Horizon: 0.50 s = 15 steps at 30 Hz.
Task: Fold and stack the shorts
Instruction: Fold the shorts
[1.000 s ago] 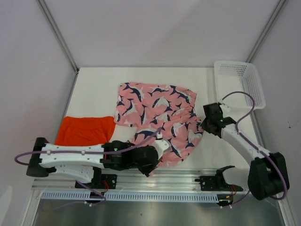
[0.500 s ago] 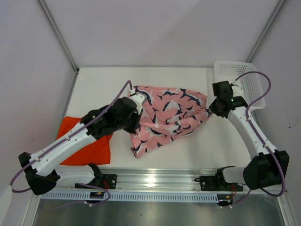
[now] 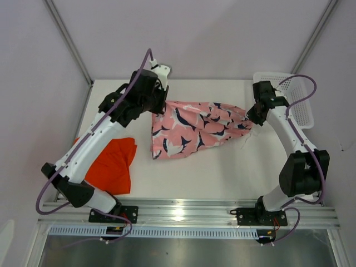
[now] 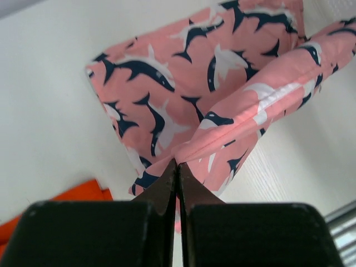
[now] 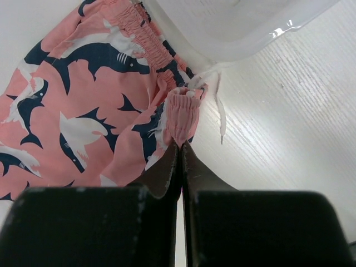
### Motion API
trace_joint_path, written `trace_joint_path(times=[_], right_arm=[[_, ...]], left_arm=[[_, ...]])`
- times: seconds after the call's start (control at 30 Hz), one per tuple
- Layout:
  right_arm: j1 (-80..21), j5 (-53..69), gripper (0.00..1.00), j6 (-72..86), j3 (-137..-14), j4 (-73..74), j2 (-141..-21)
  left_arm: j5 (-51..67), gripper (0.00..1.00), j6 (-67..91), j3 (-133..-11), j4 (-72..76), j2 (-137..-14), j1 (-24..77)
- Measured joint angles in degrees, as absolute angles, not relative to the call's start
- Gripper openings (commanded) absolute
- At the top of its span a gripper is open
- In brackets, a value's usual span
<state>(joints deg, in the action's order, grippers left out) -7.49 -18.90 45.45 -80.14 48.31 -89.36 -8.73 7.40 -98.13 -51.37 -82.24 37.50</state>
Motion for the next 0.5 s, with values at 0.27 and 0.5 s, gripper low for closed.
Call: trace_joint_path(times=[0.27,0.5], right_arm=[[-4.78,-16.78,0.0,47.0,-84.77,46.68,-95.74],[-3.57,-16.62,0.0,47.57,-91.79,46.06,-102.02]], left_arm=[[-8.45,0.0,6.39,-105.43,-51.03,-92.88,32.75],[-8.86,0.0,6.46,-109.75,-51.31,-100.73,29.93]])
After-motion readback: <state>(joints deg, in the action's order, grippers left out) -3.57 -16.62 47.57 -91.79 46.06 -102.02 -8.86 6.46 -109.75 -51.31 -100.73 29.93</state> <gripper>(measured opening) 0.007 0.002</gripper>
